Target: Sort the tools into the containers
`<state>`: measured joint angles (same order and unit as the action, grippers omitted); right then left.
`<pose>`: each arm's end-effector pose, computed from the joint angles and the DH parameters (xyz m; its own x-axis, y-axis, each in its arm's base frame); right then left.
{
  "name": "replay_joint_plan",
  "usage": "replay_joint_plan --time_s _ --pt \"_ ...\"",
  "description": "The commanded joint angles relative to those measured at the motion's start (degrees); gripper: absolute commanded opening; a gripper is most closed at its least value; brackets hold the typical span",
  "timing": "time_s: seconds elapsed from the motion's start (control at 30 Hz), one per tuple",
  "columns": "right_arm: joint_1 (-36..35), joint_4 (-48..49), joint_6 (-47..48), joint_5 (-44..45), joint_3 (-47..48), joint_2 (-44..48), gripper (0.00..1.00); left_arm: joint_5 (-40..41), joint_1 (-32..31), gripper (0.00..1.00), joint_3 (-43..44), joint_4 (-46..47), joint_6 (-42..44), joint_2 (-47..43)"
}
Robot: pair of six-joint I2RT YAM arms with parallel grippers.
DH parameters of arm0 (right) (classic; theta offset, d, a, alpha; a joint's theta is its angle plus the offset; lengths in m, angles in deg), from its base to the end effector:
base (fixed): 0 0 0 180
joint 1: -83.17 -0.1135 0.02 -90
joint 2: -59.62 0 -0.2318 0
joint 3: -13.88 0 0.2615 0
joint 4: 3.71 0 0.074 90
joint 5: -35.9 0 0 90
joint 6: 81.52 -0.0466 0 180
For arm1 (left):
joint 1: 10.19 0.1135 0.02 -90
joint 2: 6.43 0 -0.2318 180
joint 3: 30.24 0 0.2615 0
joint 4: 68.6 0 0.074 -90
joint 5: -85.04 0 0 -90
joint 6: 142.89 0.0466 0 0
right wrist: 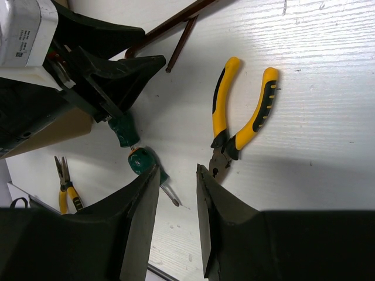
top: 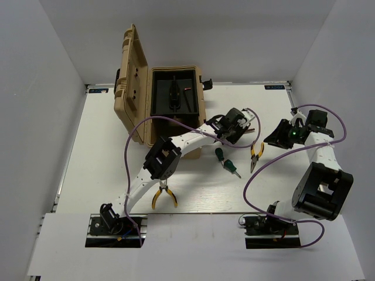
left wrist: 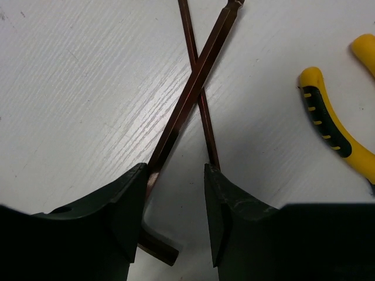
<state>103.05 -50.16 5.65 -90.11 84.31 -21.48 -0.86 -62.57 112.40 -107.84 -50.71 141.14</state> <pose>0.2931 -0.0768 0.2003 -0.7900 0.3281 -0.5178 0.0139 0.8541 0.5199 0.3461 -0.4436 0.1314 -0.3962 0.5762 -0.7149 0.7744 0.6280 0.0771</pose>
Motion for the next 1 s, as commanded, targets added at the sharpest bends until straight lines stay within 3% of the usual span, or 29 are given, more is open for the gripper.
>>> replay_joint_plan --time_s 0.0,0.4,0.77,0.97 --pt "0.51 0.23 0.46 -1.17 -0.48 -0.64 0.38 -0.58 0.44 0.54 0.17 -0.30 1.17 -0.35" --pt "0.51 0.23 0.81 -1.43 -0.39 -0.90 0.38 1.09 0.44 0.55 -0.09 2.59 1.69 -1.67" --pt "0.60 -0.12 0.90 -1.87 -0.30 -1.08 0.38 8.11 0.44 0.55 0.70 3.48 4.15 -0.35" --pt "0.60 0.06 0.81 -2.05 -0.13 -1.08 0.38 5.31 0.44 0.55 0.08 3.48 4.15 1.31"
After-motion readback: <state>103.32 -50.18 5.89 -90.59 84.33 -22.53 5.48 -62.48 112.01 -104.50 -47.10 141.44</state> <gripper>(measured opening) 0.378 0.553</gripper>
